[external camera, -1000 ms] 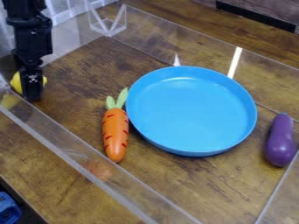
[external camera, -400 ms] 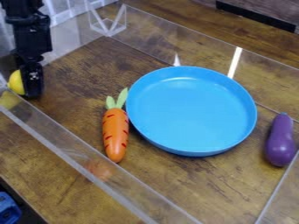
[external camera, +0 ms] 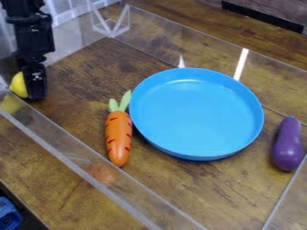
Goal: Put the lemon on the blue tray
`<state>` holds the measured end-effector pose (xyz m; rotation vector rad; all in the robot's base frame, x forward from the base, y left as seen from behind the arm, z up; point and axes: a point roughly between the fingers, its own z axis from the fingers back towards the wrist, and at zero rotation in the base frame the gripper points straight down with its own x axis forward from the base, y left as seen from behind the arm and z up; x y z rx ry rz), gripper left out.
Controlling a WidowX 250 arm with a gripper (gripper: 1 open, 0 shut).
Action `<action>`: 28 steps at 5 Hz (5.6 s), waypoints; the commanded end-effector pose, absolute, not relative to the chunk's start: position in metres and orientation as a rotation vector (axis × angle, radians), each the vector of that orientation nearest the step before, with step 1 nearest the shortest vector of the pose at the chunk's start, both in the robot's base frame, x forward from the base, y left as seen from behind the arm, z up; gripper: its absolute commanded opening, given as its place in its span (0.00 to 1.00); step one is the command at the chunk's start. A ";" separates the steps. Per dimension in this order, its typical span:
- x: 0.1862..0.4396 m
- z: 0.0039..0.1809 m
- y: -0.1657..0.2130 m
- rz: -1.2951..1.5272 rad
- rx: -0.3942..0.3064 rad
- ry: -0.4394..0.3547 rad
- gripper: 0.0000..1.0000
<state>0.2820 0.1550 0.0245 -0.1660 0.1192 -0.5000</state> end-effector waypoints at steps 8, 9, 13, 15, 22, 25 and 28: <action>0.302 0.053 0.158 -0.471 -0.186 0.095 0.00; 0.307 0.066 0.153 -0.473 -0.185 0.110 0.00; 0.355 0.125 0.059 -0.616 -0.151 0.109 0.00; 0.351 0.136 0.000 -0.726 -0.155 0.101 0.00; 0.344 0.125 -0.021 -0.804 -0.166 0.130 0.00; 0.344 0.127 -0.025 -0.808 -0.176 0.145 0.00; 0.345 0.131 -0.056 -0.809 -0.198 0.166 0.00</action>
